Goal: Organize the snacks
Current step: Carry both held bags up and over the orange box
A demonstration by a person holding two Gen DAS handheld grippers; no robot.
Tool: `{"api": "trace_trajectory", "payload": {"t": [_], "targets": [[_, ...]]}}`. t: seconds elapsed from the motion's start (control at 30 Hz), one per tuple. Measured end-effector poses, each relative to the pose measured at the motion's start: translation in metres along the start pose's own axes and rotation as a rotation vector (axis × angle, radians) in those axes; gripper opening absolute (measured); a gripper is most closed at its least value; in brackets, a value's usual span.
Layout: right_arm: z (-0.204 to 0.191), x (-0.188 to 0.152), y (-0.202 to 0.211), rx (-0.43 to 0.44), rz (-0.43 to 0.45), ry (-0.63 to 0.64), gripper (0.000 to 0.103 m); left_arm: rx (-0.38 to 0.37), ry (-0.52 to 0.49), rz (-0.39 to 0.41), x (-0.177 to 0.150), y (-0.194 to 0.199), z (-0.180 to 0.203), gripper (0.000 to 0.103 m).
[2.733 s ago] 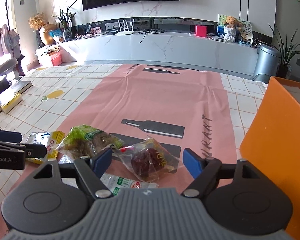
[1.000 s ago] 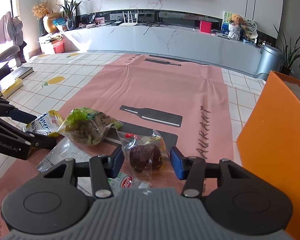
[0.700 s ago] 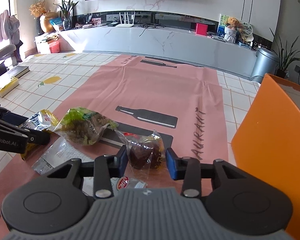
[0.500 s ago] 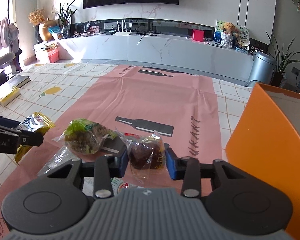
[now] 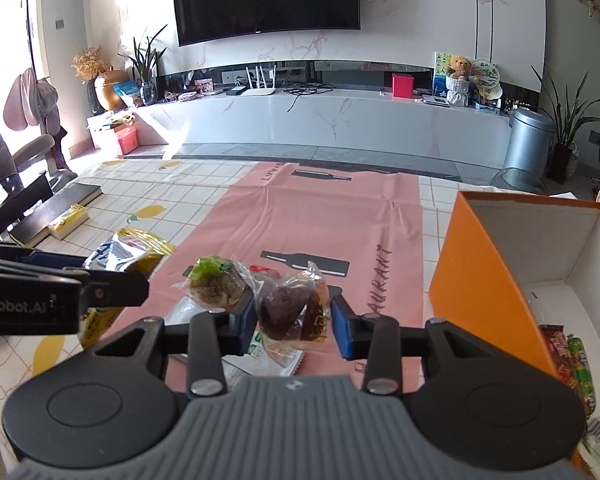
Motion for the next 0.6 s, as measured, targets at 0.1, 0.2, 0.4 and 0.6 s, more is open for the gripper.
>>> {"api": "trace_trajectory", "payload": {"t": [0.1, 0.2, 0.4, 0.6], "targets": [[0.012, 0.005, 0.026, -0.021, 0.011, 0.007, 0.037, -0.046, -0.006, 0.021, 0.01, 0.007, 0.018, 0.064], [0.028, 0.011, 0.05, -0.051, 0.015, 0.012, 0.037, -0.104, -0.031, 0.049, 0.02, 0.013, 0.042, 0.064], [0.07, 0.026, 0.089, -0.099, 0.009, 0.023, 0.037, -0.176, -0.105, 0.071, 0.04, 0.016, 0.092, 0.064], [0.117, 0.034, 0.108, -0.139, -0.045, 0.041, 0.037, -0.261, -0.201, 0.023, 0.046, 0.001, 0.151, 0.064]]}}
Point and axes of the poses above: each gripper's, at about its wrist camera, not at the fingertips, and y roughly against the way its jaws point, z to its right, x to its top, the point moved 2 cm from there along -y, roughly the way its jaws point, and after that the axes turned 2 degrees about z, right-handed, at the moved point
